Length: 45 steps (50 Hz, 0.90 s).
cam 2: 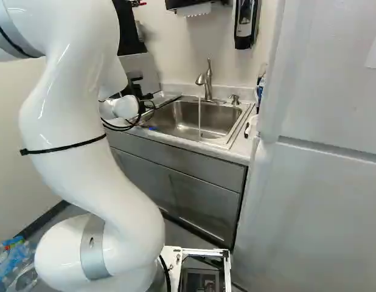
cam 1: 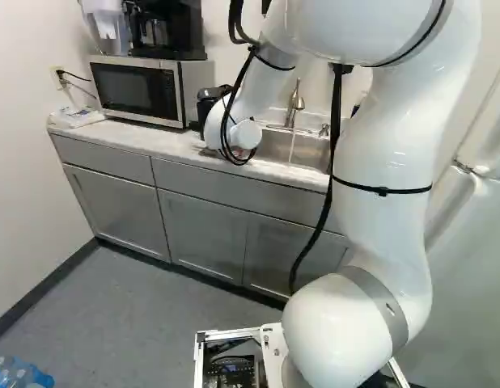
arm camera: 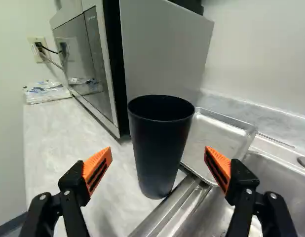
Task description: Rinse the cup and place it in the tray
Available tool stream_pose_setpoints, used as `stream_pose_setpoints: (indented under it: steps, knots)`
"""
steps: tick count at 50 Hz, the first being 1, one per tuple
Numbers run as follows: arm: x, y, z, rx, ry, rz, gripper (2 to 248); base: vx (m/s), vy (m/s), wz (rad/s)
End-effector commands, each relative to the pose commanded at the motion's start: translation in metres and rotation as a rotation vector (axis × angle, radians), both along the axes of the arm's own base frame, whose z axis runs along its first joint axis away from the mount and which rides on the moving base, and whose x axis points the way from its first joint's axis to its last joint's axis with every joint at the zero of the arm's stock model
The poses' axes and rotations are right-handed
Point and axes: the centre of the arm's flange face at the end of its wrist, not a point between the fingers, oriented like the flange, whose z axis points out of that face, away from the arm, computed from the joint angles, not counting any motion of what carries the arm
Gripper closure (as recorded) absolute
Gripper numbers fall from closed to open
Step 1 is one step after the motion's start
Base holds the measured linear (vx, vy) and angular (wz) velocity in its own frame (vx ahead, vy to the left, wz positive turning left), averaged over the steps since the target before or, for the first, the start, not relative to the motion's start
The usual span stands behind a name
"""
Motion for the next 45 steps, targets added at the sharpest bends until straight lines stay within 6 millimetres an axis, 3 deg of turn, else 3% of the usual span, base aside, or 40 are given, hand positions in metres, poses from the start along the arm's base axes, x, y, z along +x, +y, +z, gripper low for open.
stream_pose_setpoints:
  steps: [34, 35, 40, 41, 45]
  knots:
    - [0.011, 0.001, -0.001, 0.001, -0.004, -0.004, 3, 0.000, 0.000, 0.000]
    - [0.012, 0.001, -0.001, 0.001, -0.005, -0.005, 18, 0.000, 0.000, 0.000]
    - [0.015, 0.001, -0.001, 0.002, -0.006, -0.006, 18, 0.000, 0.000, 0.000]
    - [0.015, 0.001, -0.001, 0.002, -0.006, -0.006, 57, 0.000, 0.000, 0.000]
    - [0.016, 0.001, -0.001, 0.002, -0.006, -0.007, 57, 0.000, 0.000, 0.000]
